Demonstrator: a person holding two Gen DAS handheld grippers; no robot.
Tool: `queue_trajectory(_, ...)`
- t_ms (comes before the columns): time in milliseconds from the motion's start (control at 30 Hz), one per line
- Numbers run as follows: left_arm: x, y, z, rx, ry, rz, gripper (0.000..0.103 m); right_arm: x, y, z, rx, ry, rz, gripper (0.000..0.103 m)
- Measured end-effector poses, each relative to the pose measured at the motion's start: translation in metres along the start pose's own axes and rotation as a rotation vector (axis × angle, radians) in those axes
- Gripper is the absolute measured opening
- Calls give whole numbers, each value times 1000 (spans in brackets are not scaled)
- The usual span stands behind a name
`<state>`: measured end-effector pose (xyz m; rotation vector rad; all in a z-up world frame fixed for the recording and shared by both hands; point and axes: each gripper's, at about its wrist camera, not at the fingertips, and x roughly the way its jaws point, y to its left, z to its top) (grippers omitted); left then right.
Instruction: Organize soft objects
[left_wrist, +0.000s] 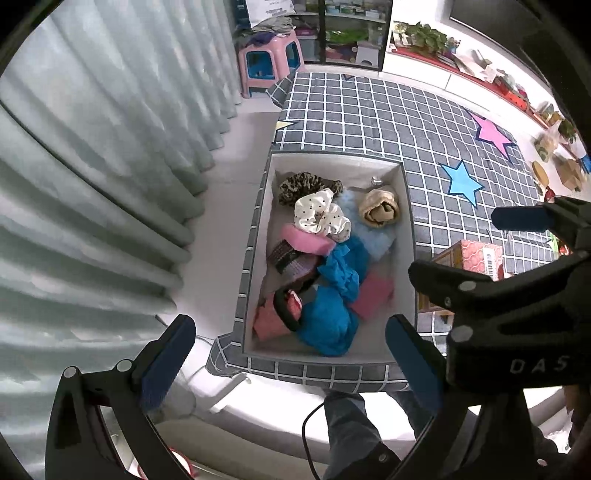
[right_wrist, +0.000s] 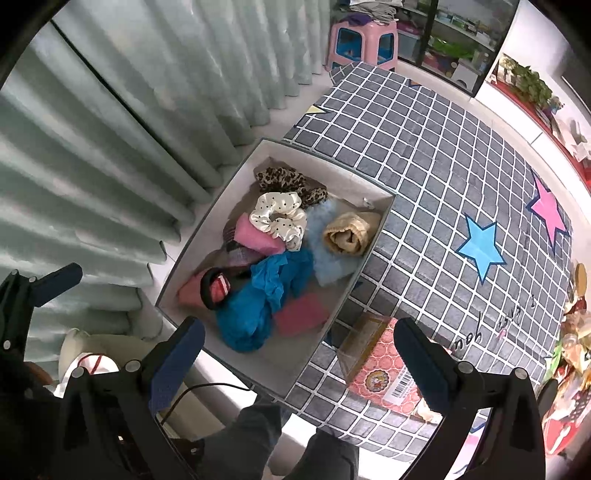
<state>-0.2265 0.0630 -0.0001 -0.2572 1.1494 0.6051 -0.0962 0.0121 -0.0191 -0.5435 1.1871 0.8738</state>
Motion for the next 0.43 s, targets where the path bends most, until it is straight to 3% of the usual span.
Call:
queue_trajectory(300, 27, -1, -6, 1, 74, -11, 103, 18, 3, -1, 1, 36, -26, 103)
queue_trajectory(433, 28, 3, -9, -32, 39, -77, 103, 25, 4, -1, 2, 47, -26, 103)
